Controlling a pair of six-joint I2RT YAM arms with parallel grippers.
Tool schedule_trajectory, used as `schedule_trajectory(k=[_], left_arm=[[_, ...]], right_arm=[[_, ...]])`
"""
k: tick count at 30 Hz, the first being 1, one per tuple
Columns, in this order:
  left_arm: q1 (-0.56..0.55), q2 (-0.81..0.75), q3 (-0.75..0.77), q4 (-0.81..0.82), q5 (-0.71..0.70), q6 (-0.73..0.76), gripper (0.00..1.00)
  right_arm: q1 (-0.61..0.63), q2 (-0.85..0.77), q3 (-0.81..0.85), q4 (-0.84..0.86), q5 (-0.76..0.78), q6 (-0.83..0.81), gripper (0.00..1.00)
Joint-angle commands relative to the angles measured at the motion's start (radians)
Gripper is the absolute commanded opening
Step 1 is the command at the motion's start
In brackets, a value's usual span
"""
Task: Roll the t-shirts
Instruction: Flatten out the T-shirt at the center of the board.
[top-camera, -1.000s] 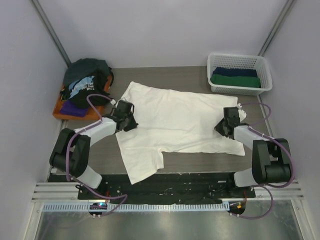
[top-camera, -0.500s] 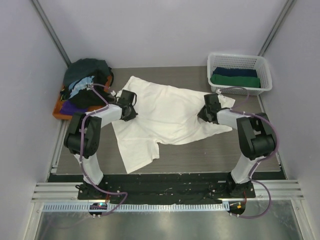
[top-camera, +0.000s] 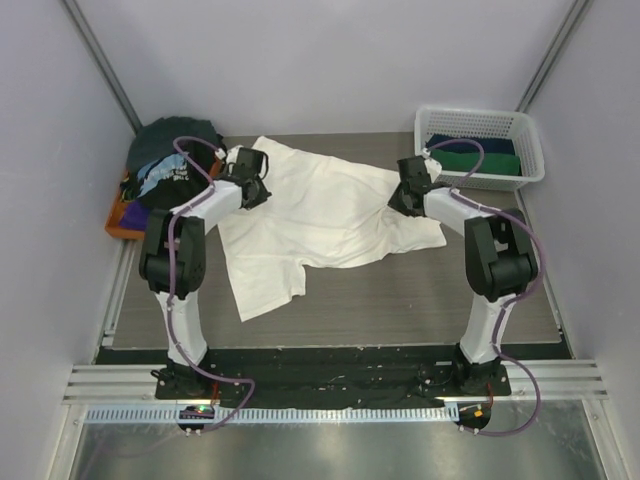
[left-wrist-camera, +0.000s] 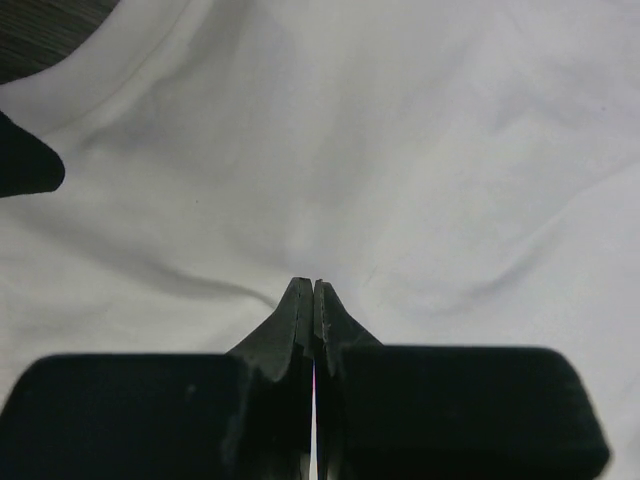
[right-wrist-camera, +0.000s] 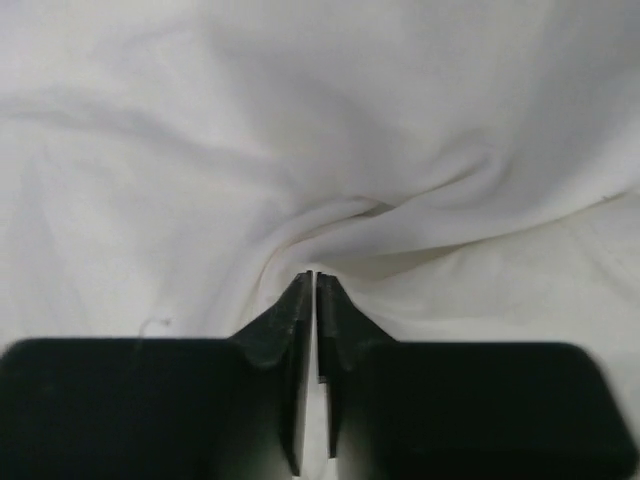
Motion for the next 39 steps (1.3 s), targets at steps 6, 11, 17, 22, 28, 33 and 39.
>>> schedule_trajectory(k=[6,11,17,22,28,33,39], left_arm=[[-0.121,-0.598,-0.385,0.002,-0.093,0.037,0.21],[-0.133,-0.934,-0.652,-0.072,-0.061,-0.039,0.24],[-0.138,-1.271,-0.839,-0.161,-0.045,-0.100,0.46],[-0.138,-1.394,-0.942,-0.213,-0.073,-0.179,0.50],[-0.138,-1.490,-1.016,-0.237,-0.064,-0.245,0.52],[-0.138,-1.487,-1.068,-0.260,-0.074,-0.332,0.52],[-0.138,-1.499,-1.103,-0.280,-0.090,-0.360,0.52]], right_arm=[[-0.042,-0.533,-0.346,-0.062,0.071,-0.106,0.38],[-0.206,-0.753,-0.529,-0.060,0.016,-0.086,0.39],[-0.367,-0.760,-0.618,0.011,-0.150,-0.044,0.51],[-0.383,-0.674,-0.681,0.206,-0.259,0.008,0.54],[-0.384,-0.550,-0.678,0.289,-0.262,0.028,0.56],[-0.384,-0.512,-0.707,0.358,-0.213,0.046,0.53],[-0.384,-0.456,-0.722,0.435,-0.162,0.068,0.45]])
